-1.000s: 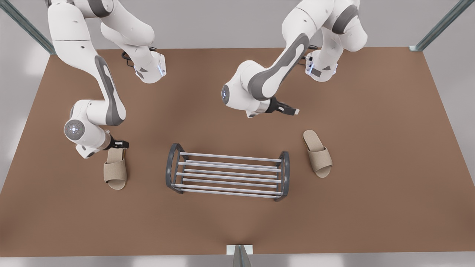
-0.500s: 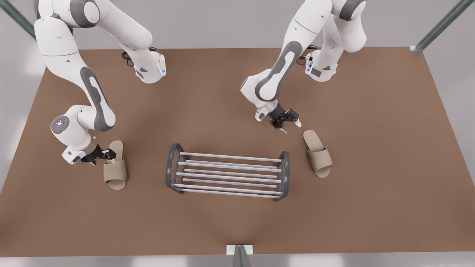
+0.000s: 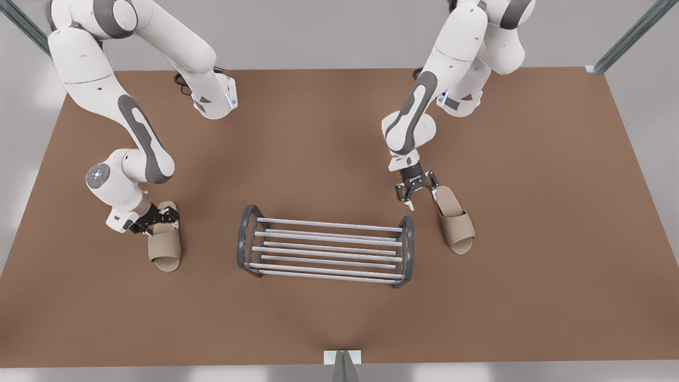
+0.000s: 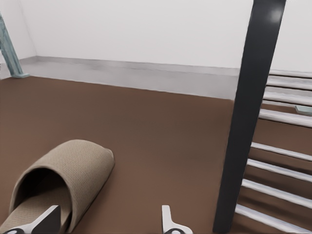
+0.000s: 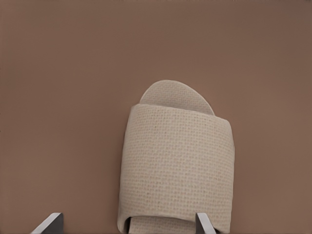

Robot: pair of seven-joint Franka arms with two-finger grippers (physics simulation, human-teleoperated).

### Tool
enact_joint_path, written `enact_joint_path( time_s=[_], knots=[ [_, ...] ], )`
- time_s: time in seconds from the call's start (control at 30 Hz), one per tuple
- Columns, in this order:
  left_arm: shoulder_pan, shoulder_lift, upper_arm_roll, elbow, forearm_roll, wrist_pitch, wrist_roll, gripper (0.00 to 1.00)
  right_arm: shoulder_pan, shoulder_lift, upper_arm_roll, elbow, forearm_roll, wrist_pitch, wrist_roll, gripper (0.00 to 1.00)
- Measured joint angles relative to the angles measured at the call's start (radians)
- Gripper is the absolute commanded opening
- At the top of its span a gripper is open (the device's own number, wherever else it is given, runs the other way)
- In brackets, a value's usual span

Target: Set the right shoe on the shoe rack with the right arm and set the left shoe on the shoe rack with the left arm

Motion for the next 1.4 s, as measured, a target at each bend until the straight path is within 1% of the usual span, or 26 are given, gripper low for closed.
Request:
enact_joint_path(
  time_s=[0.13,0.23,0.37,0.5,0.73,0.97,1.0,1.07,1.1,1.17,1.23,1.27,1.4],
  knots=[
    [0.001,0.009,0.091,-0.023,0.126,0.036,-0.206,1.0,-0.004,0.051,-0.009,0.048,-0.002,0.006,-0.017,1.0],
    [0.015,0.037,0.123,-0.025,0.224,0.053,-0.207,1.0,-0.01,0.063,-0.011,0.062,-0.004,0.008,-0.029,1.0],
    [0.02,0.067,0.129,-0.023,0.309,0.065,-0.207,1.0,-0.03,0.021,-0.001,0.052,-0.008,-0.009,-0.042,1.0],
    [0.022,0.102,0.129,-0.015,0.348,0.07,-0.207,1.0,-0.04,0.019,-0.003,0.066,-0.009,-0.017,-0.052,1.0],
    [0.059,0.159,0.129,0.029,0.377,0.07,-0.207,1.0,-0.078,0.014,0.0,-0.025,-0.009,0.019,-0.064,1.0],
    [0.085,0.195,0.128,0.068,0.403,0.069,-0.207,0.99,-0.063,0.057,-0.001,0.023,-0.009,0.092,-0.072,1.0],
    [0.087,0.198,0.128,0.069,0.407,0.069,-0.207,0.86,-0.065,0.062,-0.002,0.026,-0.01,0.101,-0.073,1.0],
    [0.09,0.2,0.128,0.074,0.412,0.07,-0.207,0.66,-0.066,0.074,-0.003,0.037,-0.011,0.115,-0.075,1.0],
    [0.091,0.199,0.128,0.075,0.413,0.07,-0.207,0.59,-0.066,0.079,-0.004,0.041,-0.012,0.12,-0.076,1.0],
    [0.091,0.198,0.128,0.076,0.413,0.069,-0.207,0.4,-0.068,0.086,-0.006,0.047,-0.013,0.129,-0.078,1.0],
    [0.09,0.198,0.129,0.077,0.418,0.069,-0.207,0.3,-0.074,0.087,-0.007,0.044,-0.016,0.135,-0.08,1.0],
    [0.09,0.197,0.129,0.077,0.422,0.07,-0.207,0.21,-0.078,0.085,-0.006,0.038,-0.017,0.137,-0.081,1.0],
    [0.092,0.171,0.131,0.076,0.442,0.07,-0.207,0.21,-0.092,0.026,0.002,-0.024,-0.02,0.14,-0.085,1.0]
  ],
)
